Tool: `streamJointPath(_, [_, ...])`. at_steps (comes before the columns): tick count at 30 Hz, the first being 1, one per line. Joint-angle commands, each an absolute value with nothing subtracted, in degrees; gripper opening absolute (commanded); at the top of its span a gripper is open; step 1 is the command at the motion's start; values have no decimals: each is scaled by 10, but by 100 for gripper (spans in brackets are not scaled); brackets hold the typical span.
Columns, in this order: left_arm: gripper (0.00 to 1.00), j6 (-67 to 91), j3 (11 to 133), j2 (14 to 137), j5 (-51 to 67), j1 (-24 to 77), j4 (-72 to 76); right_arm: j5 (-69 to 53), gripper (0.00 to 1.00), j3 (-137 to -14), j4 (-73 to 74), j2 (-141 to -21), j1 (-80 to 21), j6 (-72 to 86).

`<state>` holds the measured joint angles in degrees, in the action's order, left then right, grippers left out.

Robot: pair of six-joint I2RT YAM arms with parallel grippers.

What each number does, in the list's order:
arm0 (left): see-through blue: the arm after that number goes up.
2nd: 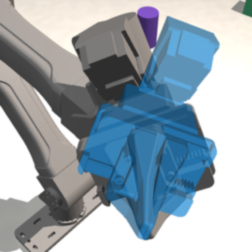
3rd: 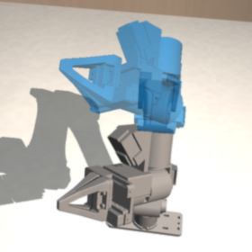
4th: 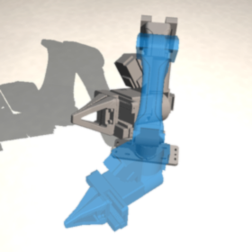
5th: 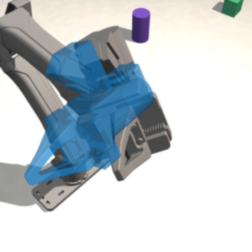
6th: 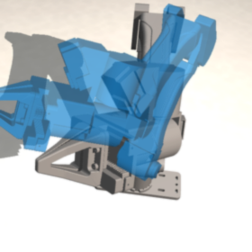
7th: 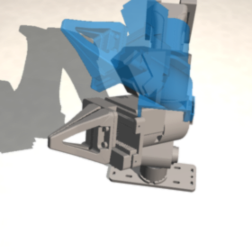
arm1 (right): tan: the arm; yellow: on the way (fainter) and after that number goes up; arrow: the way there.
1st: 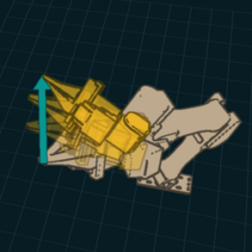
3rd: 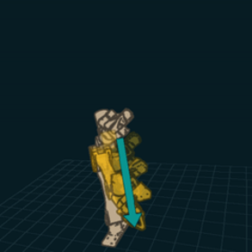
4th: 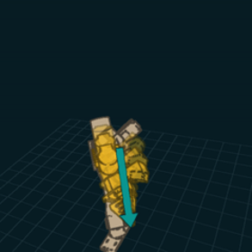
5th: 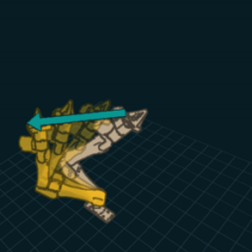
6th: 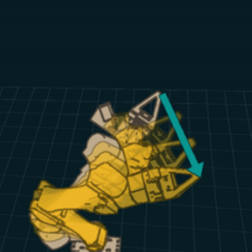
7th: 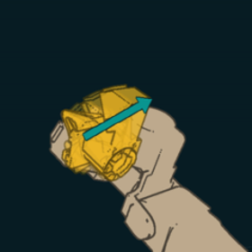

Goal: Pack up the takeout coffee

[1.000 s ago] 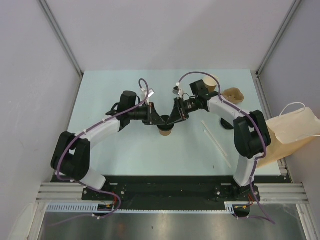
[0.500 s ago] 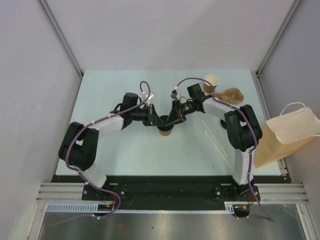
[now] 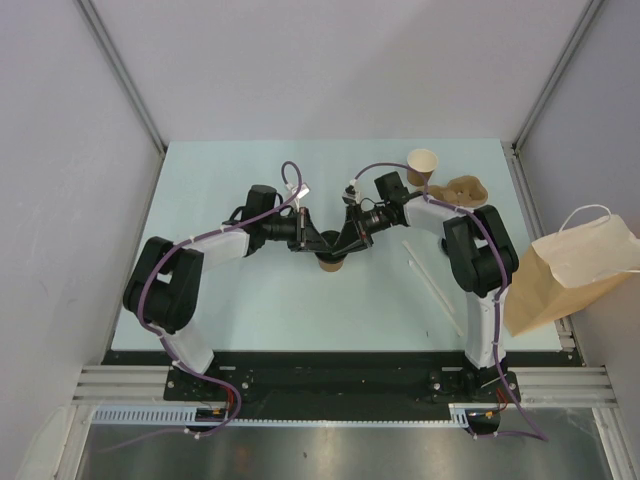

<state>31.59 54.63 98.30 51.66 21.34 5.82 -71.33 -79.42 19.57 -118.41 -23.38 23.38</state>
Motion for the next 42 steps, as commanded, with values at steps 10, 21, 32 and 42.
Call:
streamJointPath(10, [0, 286, 531, 1025, 473, 206, 34, -638, 20, -791, 225, -1267, -214, 224])
streamJointPath(21, [0, 283, 524, 1054, 472, 206, 31, -652, 20, -779, 214, -1289, -205, 243])
streamJointPath(32, [0, 298, 527, 1058, 498, 206, 53, -662, 20, -779, 202, -1265, -221, 243])
streamJointPath(42, [1, 335, 551, 962, 570, 207, 96, -709, 22, -780, 143, -1174, -247, 272])
